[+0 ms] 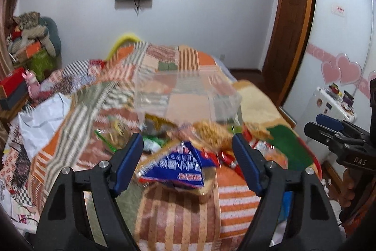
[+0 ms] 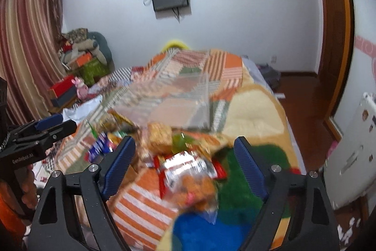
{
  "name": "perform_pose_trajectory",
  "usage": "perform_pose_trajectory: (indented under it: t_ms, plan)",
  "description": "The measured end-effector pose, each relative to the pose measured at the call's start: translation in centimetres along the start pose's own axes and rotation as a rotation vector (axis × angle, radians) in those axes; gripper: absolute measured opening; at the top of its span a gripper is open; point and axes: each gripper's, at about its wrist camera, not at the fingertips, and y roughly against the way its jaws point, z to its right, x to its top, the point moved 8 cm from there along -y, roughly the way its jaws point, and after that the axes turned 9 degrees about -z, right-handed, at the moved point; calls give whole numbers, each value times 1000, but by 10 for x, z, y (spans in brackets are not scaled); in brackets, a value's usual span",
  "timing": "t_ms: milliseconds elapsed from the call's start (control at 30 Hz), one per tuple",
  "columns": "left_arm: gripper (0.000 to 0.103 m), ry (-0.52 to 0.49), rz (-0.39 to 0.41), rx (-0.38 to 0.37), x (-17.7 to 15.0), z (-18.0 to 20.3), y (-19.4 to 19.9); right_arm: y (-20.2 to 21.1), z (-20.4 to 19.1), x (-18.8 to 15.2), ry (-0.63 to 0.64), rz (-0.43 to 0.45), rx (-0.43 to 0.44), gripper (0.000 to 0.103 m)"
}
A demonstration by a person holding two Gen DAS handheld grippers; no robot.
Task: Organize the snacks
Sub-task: 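Grasp the blue printed bag with left tool while right tool grasps green-labelled bun bag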
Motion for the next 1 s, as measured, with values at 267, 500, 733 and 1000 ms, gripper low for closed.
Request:
perform_pose_trajectory:
  t_ms: [267, 500, 733, 1000]
  plan:
    - [83, 26, -141, 15, -25, -6, -48, -22, 18, -36, -76, -154, 33, 78]
    - [96, 29, -191, 46, -35, -13, -72, -38, 25, -52, -121, -225, 71, 78]
    - [96, 33, -223, 60, -35, -20, -95, -55, 28, -56, -131, -280, 111, 78]
    - [95, 72, -212, 35, -32, -26, -103, -64, 30, -58, -139, -301, 129, 82]
